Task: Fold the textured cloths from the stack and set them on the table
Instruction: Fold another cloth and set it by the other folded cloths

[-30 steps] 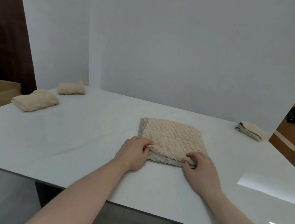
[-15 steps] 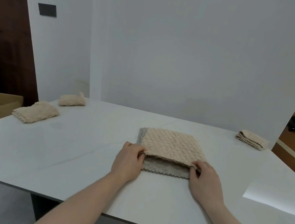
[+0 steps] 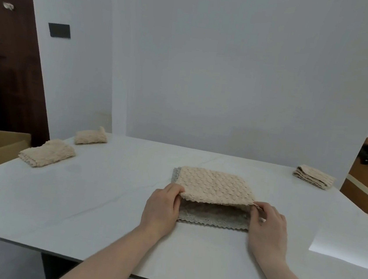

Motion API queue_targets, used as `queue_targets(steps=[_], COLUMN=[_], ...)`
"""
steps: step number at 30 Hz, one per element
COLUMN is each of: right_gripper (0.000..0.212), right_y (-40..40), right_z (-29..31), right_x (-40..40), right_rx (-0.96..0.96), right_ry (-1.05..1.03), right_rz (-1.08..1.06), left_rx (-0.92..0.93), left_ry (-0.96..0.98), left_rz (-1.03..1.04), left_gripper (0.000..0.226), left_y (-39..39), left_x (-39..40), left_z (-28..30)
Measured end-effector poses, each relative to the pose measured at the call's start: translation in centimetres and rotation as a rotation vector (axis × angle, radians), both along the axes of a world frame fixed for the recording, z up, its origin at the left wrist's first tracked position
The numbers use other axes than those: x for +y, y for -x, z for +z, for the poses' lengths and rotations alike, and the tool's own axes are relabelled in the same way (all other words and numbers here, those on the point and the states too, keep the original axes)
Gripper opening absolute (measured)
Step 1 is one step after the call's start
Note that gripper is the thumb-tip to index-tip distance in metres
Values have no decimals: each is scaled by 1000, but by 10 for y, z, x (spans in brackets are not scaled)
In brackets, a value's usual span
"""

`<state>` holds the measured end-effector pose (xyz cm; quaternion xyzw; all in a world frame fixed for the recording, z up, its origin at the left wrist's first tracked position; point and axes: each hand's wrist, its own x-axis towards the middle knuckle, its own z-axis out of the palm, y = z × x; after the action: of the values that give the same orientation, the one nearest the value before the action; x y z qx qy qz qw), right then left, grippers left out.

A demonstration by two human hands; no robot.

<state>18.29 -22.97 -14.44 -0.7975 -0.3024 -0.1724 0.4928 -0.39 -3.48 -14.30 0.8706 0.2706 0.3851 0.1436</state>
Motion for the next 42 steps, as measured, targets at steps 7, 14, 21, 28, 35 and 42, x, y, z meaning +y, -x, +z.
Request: queue_targets(steps=[7, 14, 21, 28, 35, 42], right_gripper=[21, 16, 11, 6, 4, 6], right_y=[-1, 7, 59, 102, 103, 71], right_z=[47, 145, 205, 207, 187, 151], right_x=[8, 4, -27, -44, -45, -24], right_rx=[76, 3, -75, -86, -28, 67], right_ry=[-165, -286, -386, -393, -318, -114], right_rz=[82, 95, 186, 256, 262, 205], left_rx=[-82, -272, -389, -403, -214, 112], left_ry=[160, 82, 24, -4, 36, 143], left_rz=[-24, -18, -82, -101, -27, 50], left_gripper=[24, 19, 16, 19, 35, 34], left_y=[-4, 12, 68, 124, 141, 118], left_x=[-2, -7, -29, -48, -38, -12], left_z=[59, 169, 231, 233, 206, 173])
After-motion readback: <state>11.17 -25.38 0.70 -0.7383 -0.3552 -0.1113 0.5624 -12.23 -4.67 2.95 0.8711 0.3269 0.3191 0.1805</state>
